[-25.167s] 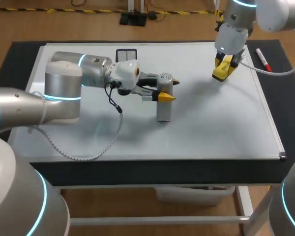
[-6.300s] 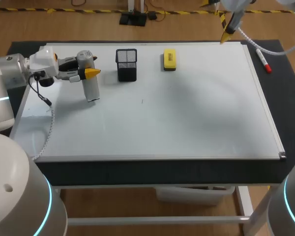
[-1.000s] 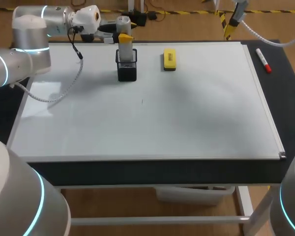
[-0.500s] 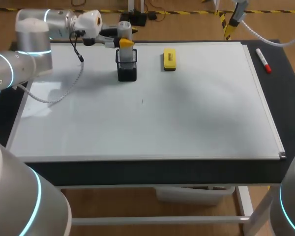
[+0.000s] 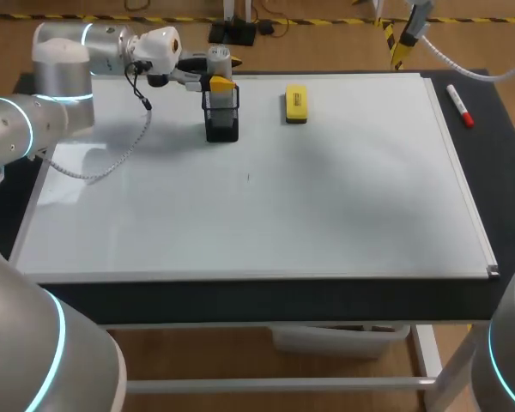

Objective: Pick up the inspection probe, press it on each red-marked spot on the whiteboard one by one, put down the probe, pick up the eraser, and wipe off all the red marks.

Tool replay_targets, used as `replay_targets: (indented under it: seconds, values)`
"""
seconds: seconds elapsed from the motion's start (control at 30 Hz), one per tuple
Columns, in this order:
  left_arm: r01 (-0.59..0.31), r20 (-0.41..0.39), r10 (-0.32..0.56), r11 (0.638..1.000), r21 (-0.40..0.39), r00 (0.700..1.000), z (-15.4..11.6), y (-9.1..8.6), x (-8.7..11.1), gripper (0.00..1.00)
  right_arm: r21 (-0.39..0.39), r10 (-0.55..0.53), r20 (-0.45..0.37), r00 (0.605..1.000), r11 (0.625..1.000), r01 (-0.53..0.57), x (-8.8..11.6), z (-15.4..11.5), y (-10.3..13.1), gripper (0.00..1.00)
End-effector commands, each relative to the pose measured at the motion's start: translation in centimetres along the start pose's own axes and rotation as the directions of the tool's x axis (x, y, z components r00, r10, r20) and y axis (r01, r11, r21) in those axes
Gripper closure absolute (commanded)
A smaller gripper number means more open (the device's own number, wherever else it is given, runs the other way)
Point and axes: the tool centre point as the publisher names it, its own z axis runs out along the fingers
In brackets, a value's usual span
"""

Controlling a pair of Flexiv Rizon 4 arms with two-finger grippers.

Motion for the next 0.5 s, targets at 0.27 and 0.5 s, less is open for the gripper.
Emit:
replay_targets:
  seconds: [0.27,0.5]
  values:
    - [-0.009,-0.033,0.009,1.000,0.005,0.999,-0.2,1.1,-0.6,1.00,0.003,-0.001,-0.007,1.000,1.000,0.001,-0.1,-0.1,-0.1,0.00]
    - [0.000,-0.033,0.000,1.000,0.003,0.999,-0.1,1.6,-0.6,1.00,0.003,-0.001,-0.007,1.000,1.000,0.001,-0.1,-0.1,-0.1,0.00]
